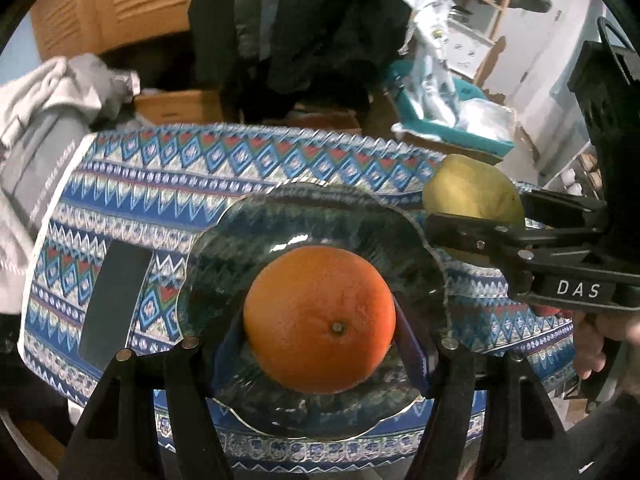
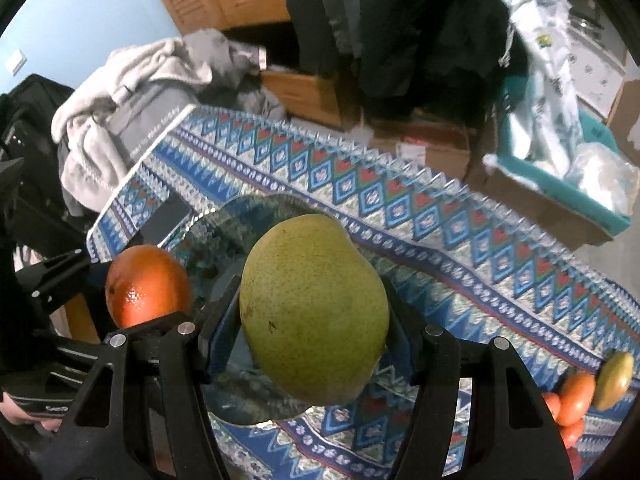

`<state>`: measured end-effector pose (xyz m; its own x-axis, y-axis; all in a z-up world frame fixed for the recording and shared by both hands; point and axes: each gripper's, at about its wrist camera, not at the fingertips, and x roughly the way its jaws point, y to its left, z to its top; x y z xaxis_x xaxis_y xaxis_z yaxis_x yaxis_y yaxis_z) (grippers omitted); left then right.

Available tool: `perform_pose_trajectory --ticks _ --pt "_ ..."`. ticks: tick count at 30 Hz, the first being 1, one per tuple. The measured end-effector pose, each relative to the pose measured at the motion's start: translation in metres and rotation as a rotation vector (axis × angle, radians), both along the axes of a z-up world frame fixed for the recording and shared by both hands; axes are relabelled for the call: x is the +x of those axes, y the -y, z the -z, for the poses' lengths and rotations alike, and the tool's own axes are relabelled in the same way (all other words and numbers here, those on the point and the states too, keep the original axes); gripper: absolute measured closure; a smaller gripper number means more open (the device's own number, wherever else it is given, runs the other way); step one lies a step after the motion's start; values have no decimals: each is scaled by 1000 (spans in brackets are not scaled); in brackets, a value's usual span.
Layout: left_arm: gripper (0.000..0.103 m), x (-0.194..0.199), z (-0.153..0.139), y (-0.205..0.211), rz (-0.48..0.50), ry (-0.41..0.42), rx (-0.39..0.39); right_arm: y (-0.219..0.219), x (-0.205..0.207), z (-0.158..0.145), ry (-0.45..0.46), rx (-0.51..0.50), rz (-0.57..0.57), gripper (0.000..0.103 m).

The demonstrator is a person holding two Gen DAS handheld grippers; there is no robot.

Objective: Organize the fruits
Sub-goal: 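Lower the orange into the glass bowl with the left tool while the right tool places the mango beside it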

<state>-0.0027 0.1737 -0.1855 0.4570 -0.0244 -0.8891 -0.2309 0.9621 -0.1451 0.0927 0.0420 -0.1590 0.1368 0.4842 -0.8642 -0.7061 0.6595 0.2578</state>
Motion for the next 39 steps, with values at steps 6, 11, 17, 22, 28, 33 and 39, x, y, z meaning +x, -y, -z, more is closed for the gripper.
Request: perform_pose_trajectory --ticks 6,11,17,22,28,33,39 --pt "33 -1 22 -12 -30 -55 12 -16 -3 26 -68 -30 -14 39" --pt "33 -2 39 -21 -55 -97 -4 -24 -6 45 -104 -73 -28 39" --pt "33 -4 59 -20 -59 -158 -38 -24 -10 64 -128 -116 -44 39" --pt "33 -5 73 -17 -57 -208 -24 -23 -14 75 -137 -140 -64 39" --pt "33 -4 93 -13 -54 -273 -62 -28 -22 80 -124 -162 -83 37" --pt "26 -3 81 -11 -49 -240 -33 -30 -20 70 -129 -114 -76 34" --pt "24 -7 67 -12 -64 -219 -18 -20 -16 57 -125 -80 -39 34"
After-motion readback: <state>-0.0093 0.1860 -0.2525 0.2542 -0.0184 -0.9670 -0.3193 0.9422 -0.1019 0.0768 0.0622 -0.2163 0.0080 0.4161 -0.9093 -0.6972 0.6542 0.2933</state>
